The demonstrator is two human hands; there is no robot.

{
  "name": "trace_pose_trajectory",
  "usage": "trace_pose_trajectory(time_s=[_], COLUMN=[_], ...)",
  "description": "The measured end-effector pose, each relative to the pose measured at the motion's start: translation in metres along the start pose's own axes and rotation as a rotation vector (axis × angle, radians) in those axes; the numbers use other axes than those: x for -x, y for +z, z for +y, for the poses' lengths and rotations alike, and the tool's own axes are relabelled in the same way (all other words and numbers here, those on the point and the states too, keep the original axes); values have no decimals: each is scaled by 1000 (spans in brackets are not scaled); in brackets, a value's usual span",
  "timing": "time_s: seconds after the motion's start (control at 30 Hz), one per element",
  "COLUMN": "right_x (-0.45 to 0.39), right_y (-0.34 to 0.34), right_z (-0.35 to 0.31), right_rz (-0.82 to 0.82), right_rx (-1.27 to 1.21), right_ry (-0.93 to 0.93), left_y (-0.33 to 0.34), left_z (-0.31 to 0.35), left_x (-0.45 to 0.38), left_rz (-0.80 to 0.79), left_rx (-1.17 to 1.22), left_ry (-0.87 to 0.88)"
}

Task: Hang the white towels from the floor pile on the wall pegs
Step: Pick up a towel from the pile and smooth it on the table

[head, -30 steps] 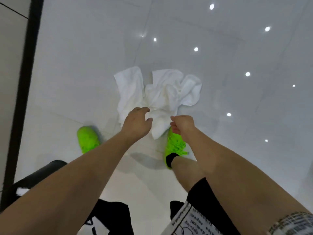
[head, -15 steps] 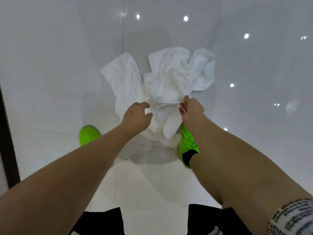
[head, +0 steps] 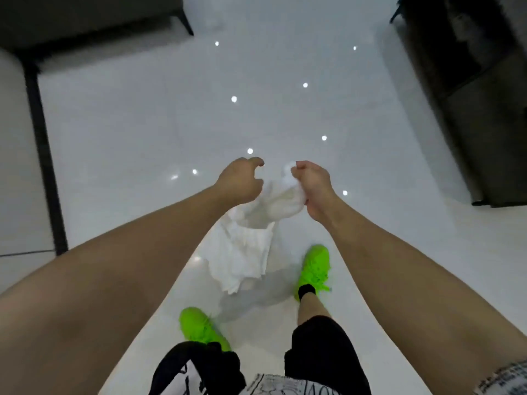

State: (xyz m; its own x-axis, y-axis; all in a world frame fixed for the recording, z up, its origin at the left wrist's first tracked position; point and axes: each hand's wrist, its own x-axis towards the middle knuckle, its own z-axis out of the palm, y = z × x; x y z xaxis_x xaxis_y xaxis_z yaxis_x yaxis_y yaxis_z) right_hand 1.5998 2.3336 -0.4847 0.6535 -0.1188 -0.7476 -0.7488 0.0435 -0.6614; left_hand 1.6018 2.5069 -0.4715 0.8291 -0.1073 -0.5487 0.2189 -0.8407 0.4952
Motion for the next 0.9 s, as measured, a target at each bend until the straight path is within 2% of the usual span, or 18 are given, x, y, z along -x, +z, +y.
trace_pose_trajectory(time_s=[0.13,0.2,0.37,0.5,0.6,0.77,0.9], right_x=[44,59,98,126,133,141,148], right_y=[-76,-127,-271,-388,-463,-588,-689], right_z=[-130,-187,-295,-339,-346,-341,-333], right_rz=[-143,-159,-74,56,228,595,895], right_rx=[173,234,323,545,682,654,730], right_ry=[-188,-278,-484,-565,-563,-556,-389], left_y=[-73,-95,-123,-130,-122,-91,-59], left_z=[154,234,407,534,612,721,808], left_x=[-7,-9,-20,-27,-34,-57,-85], left_rz=[-3,1,148,271,293,351,420], left_rx=[-51,-80,-214,-217,-273,-316,-331], left_ry=[325,397,491,628,745,875,889])
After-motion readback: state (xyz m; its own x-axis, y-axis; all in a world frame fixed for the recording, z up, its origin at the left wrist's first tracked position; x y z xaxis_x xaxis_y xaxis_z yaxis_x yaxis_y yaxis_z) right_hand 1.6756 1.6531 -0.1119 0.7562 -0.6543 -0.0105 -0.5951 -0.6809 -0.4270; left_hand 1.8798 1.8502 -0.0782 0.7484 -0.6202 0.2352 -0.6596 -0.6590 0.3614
